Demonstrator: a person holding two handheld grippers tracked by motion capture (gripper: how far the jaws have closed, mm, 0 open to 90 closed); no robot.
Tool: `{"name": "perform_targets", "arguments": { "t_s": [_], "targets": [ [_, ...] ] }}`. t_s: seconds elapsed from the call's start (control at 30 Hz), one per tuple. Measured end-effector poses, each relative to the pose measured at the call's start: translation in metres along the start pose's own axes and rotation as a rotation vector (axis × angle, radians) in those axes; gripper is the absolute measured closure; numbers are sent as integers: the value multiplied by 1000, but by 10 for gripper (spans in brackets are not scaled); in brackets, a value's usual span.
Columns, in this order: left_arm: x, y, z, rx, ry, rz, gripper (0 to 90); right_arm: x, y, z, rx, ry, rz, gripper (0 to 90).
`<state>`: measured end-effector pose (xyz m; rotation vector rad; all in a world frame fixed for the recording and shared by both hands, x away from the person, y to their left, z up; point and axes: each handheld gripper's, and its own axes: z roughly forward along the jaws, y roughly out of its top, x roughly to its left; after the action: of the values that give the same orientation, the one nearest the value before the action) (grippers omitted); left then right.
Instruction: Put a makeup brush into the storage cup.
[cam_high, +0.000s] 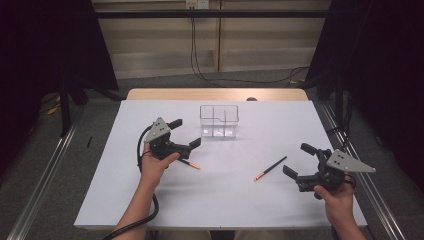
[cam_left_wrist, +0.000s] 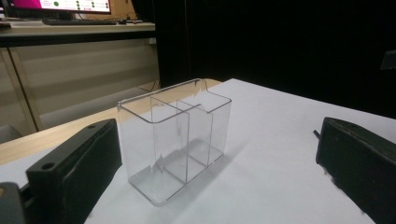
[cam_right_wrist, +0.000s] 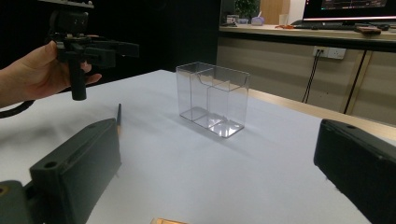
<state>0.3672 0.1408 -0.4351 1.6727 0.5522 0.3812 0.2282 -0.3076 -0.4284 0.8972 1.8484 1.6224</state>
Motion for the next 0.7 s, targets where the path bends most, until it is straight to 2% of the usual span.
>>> {"name": "perform_targets", "arguments": {
  "t_s": [0.27,0.7],
  "targets": [
    [2,-1,-1,28,1,4,1,2,0,2,2,5,0,0],
    [6,2,-1,121,-8,8,1,1,0,2,-4,11,7,0]
  ]
}}
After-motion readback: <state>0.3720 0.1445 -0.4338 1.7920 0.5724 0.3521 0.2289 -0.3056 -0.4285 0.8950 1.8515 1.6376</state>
